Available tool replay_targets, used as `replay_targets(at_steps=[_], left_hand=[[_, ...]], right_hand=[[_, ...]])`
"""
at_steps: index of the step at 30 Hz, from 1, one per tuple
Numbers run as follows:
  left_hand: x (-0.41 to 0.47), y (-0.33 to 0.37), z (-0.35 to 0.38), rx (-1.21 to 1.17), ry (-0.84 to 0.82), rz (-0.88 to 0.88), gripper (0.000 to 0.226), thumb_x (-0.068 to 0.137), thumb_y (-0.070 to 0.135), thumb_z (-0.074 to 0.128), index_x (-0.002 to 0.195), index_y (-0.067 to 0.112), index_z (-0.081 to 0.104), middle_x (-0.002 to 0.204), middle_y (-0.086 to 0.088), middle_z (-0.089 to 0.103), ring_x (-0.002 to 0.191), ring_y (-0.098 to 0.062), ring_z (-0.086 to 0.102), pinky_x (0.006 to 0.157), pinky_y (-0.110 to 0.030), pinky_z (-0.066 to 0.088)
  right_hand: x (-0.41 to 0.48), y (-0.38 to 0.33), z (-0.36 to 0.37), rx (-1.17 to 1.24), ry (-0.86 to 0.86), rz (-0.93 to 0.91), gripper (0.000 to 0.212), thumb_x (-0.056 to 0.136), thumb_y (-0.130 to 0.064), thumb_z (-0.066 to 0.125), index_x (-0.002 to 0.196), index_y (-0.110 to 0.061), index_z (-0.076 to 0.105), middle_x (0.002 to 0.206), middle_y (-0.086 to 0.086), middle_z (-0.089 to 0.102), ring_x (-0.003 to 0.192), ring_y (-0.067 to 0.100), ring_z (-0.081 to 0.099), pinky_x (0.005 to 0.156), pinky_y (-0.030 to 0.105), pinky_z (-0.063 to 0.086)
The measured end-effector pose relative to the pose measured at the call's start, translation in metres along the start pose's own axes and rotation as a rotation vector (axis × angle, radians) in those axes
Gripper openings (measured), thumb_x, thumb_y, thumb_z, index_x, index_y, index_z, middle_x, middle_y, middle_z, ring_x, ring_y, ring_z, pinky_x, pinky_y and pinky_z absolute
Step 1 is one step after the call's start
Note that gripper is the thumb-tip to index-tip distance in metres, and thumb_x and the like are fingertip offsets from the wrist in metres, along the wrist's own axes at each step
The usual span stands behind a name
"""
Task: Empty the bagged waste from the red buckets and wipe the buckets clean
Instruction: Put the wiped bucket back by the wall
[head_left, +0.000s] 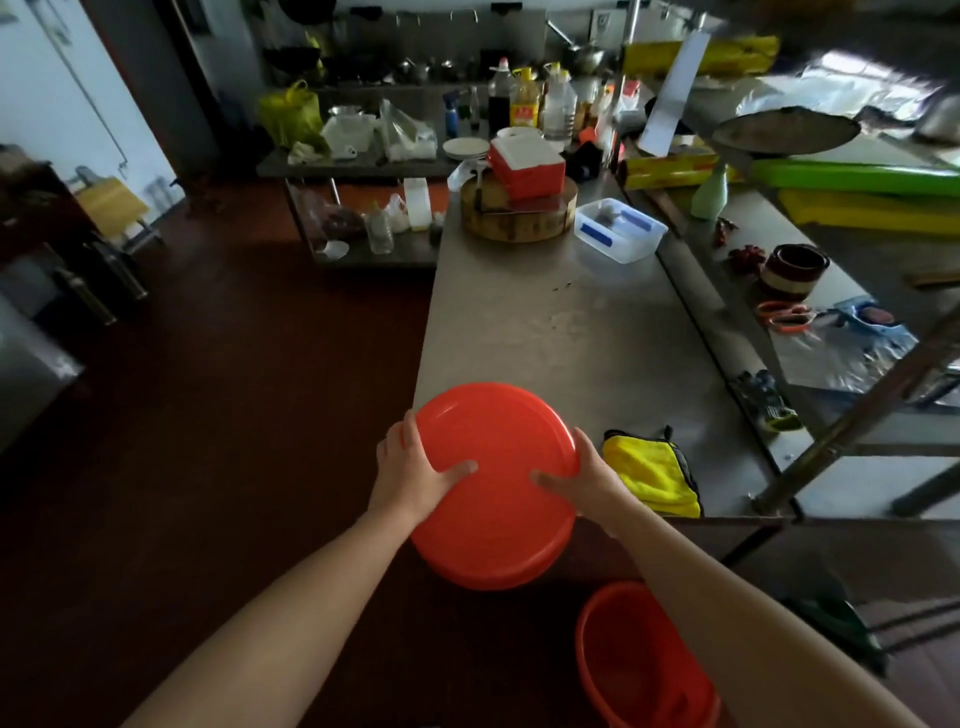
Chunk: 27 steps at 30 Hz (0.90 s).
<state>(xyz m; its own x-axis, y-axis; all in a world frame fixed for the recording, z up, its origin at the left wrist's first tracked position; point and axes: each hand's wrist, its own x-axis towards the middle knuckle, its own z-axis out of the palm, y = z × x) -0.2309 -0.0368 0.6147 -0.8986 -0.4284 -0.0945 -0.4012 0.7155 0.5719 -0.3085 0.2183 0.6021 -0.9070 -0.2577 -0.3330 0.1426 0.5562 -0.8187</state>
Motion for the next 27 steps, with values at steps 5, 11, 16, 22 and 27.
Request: replay_targets(at_steps=[5,11,16,22,27], left_hand=[[0.008,-0.004,-0.012,-0.203,-0.108,-0.052,0.130,0.044,0.083,0.080,0.147,0.030,0.023,0.140,-0.007,0.048,0.121,-0.027,0.057,0.098,-0.047,0.053],[-0.006,0.004,-0.022,-0.289,-0.030,0.056,0.117,0.045,0.080,0.084,0.138,0.033,0.030,0.138,-0.002,0.046,0.114,-0.021,0.058,0.094,-0.048,0.055],[-0.014,0.015,-0.038,-0.269,0.016,0.133,0.118,0.054,0.071,0.086,0.143,0.033,0.019,0.148,-0.001,0.028,0.123,-0.019,0.047,0.102,-0.046,0.049],[-0.026,0.000,-0.016,-0.224,0.085,0.242,0.121,0.062,0.064,0.086,0.153,0.033,0.013,0.150,-0.004,0.023,0.133,-0.028,0.041,0.108,-0.050,0.044],[-0.028,-0.013,-0.016,-0.181,0.052,0.301,0.119,0.060,0.076,0.079,0.152,0.041,0.011,0.150,0.003,0.014,0.136,-0.027,0.036,0.107,-0.052,0.045]], right_hand=[[-0.001,0.000,-0.004,0.243,-0.146,0.109,0.102,0.064,-0.050,0.092,0.143,-0.057,0.028,0.123,-0.004,0.062,0.083,0.027,0.076,0.061,0.064,0.058],[-0.007,-0.010,-0.012,0.299,-0.109,-0.024,0.085,0.061,-0.039,0.096,0.122,-0.067,0.043,0.122,-0.003,0.066,0.091,0.018,0.075,0.063,0.048,0.062],[-0.015,-0.029,-0.024,0.113,0.011,-0.193,0.109,0.071,-0.020,0.092,0.154,-0.032,0.022,0.140,0.010,0.050,0.120,0.031,0.059,0.093,0.053,0.055],[-0.024,-0.011,-0.006,-0.086,0.136,-0.283,0.118,0.067,-0.020,0.093,0.158,-0.019,0.018,0.153,0.009,0.034,0.136,0.026,0.040,0.107,0.041,0.043],[-0.029,-0.008,0.002,-0.104,0.190,-0.312,0.102,0.063,-0.051,0.090,0.144,-0.034,0.030,0.142,-0.002,0.039,0.126,0.012,0.041,0.097,0.026,0.039]])
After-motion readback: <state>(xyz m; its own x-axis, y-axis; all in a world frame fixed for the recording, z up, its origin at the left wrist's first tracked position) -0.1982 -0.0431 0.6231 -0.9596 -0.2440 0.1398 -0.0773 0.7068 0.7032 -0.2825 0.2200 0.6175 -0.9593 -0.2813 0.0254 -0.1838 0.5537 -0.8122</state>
